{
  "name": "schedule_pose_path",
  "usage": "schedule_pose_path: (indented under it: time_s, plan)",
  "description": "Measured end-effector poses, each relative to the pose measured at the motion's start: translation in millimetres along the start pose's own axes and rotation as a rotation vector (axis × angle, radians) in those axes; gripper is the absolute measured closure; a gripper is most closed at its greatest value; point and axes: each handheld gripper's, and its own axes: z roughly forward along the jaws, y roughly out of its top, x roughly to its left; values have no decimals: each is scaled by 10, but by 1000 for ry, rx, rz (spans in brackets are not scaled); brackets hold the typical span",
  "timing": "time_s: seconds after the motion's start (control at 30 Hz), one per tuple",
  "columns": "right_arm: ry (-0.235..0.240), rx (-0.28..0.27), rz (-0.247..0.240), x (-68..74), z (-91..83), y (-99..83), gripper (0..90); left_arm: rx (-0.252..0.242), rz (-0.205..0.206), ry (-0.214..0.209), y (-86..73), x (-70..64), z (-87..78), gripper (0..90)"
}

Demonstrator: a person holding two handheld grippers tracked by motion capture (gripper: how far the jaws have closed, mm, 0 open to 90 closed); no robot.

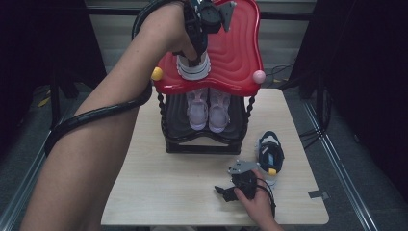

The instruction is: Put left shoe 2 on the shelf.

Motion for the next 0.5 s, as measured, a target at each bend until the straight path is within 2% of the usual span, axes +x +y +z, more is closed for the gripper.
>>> schedule_pose_path:
  time_s: [0.2,0.5]
  plan:
    - [0,0,0,-1,0,0,120,-27,0,-2,-29,15,-71,403]
    - [0,-1,-2,-2,1,1,120,-63,-34,22,-93,40,-193,380]
